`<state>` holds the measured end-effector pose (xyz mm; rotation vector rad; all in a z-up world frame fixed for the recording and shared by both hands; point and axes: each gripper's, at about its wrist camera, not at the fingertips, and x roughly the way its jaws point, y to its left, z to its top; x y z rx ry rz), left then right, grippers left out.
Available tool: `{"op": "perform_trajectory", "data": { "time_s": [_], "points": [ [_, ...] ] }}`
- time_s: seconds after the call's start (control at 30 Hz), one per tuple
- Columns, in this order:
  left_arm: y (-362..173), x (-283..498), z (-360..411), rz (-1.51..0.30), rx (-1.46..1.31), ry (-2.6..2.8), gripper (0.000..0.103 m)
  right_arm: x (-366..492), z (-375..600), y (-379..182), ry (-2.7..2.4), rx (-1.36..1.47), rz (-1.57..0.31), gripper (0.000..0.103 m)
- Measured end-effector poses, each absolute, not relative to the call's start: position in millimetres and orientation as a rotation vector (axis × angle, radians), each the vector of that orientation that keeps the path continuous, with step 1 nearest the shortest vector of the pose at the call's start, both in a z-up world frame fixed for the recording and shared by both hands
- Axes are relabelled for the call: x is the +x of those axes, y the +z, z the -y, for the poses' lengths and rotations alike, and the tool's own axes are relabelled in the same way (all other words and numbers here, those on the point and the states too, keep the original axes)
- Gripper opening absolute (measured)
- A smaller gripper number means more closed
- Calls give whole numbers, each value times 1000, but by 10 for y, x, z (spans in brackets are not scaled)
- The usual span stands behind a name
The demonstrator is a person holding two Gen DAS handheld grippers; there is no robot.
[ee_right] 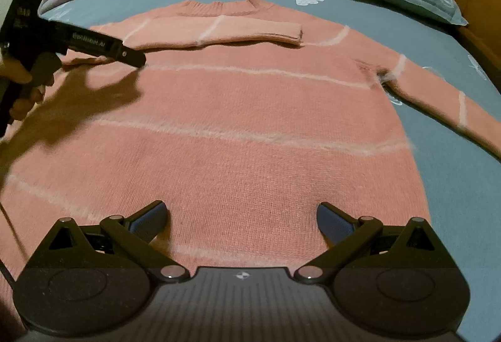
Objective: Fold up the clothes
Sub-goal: 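Move the open right tool toward the cuff of the spread sleeve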
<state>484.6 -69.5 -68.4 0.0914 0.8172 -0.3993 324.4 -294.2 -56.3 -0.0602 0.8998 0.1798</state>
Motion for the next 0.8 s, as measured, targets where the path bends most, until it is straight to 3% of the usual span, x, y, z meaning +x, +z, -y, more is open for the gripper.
{"op": "perform_trajectory", "data": {
  "time_s": [0.5,0.8],
  "points": [
    [-626,4975,1222,-726,138,-493,102,3415,3443,-314,97,75,-854,103],
    [-751,5051,1255,-796,141,-436,102,3553,3812,-389,82,276,-853,103]
  ]
}}
